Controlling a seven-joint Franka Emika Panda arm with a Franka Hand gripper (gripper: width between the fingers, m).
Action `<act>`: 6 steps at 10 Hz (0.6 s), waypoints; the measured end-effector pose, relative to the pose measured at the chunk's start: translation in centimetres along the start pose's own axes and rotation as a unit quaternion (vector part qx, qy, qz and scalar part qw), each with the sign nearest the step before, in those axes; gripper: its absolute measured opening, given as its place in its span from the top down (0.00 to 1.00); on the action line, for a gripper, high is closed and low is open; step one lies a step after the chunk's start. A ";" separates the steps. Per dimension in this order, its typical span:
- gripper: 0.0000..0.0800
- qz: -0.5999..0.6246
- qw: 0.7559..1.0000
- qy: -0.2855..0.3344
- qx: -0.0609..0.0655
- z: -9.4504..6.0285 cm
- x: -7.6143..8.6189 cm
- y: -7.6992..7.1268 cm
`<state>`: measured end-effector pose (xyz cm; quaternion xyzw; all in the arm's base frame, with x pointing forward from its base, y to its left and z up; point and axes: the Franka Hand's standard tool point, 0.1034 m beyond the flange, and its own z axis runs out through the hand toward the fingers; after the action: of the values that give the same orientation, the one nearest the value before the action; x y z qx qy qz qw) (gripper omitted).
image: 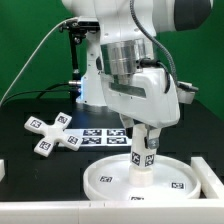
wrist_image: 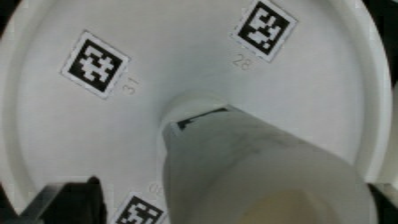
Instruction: Assemble round table
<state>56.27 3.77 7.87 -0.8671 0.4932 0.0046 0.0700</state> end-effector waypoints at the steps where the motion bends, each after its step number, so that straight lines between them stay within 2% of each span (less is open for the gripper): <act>1: 0.19 -0.084 0.996 0.000 -0.008 -0.1 -0.3 -0.2; 4: 0.19 -0.198 0.980 0.000 -0.011 0.0 -0.4 -0.1; 5: 0.19 -0.265 0.964 0.003 -0.017 0.0 -0.3 -0.1; 6: 0.19 -0.351 0.936 0.005 -0.029 0.1 -0.3 0.0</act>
Offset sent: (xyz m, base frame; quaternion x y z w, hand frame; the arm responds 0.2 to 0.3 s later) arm 0.0000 0.0000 0.0000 0.0000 0.0000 -0.1938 0.9810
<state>56.09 4.07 7.81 -0.9866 0.1577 -0.0108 0.0397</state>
